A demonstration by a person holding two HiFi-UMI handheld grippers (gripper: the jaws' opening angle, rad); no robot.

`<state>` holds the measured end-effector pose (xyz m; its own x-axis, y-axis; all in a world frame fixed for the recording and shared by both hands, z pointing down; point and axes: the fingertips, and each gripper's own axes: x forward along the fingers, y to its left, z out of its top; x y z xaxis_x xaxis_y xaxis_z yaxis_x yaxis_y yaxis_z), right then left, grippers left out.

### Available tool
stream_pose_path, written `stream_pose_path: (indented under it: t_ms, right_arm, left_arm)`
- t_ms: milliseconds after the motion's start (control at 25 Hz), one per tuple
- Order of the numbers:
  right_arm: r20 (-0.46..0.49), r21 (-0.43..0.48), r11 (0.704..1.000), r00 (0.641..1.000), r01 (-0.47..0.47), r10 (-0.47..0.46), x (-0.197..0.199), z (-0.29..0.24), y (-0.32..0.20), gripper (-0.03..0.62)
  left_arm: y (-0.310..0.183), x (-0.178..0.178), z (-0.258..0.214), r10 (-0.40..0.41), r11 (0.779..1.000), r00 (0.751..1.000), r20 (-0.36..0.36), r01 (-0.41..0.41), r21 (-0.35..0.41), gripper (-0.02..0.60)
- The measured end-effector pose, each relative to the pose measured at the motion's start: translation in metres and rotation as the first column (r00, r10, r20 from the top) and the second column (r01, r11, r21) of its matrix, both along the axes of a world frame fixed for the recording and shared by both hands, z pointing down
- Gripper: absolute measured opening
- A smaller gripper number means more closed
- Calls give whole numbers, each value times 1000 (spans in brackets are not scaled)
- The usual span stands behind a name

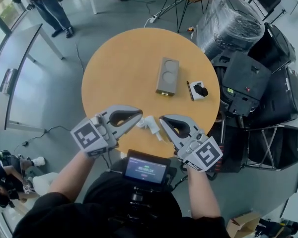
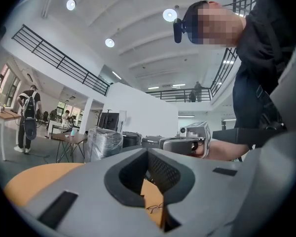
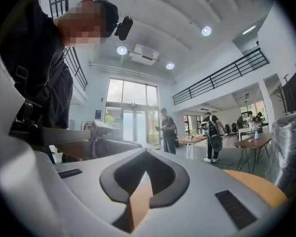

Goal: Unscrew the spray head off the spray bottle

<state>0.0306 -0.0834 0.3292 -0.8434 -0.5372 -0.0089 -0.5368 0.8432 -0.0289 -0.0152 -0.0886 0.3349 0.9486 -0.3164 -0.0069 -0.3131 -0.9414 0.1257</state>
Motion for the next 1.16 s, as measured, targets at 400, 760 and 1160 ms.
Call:
stream_pose_path:
  t_ms: [400, 760, 1160]
  right_arm:
    - [16, 41, 999, 1000, 16, -16, -3, -29, 20, 12]
    - [19, 30, 999, 999, 36, -36, -13, -29, 28, 12]
    - [18, 33, 998, 998, 52, -53, -16, -25, 31, 12]
  left_arm:
    - [22, 1, -14, 3, 1000, 999, 32, -4, 17, 6]
    - [28, -1, -14, 8, 1000, 999, 33, -9, 15, 6]
    - [31, 4, -10, 24, 1000, 1000, 9, -24, 16, 6]
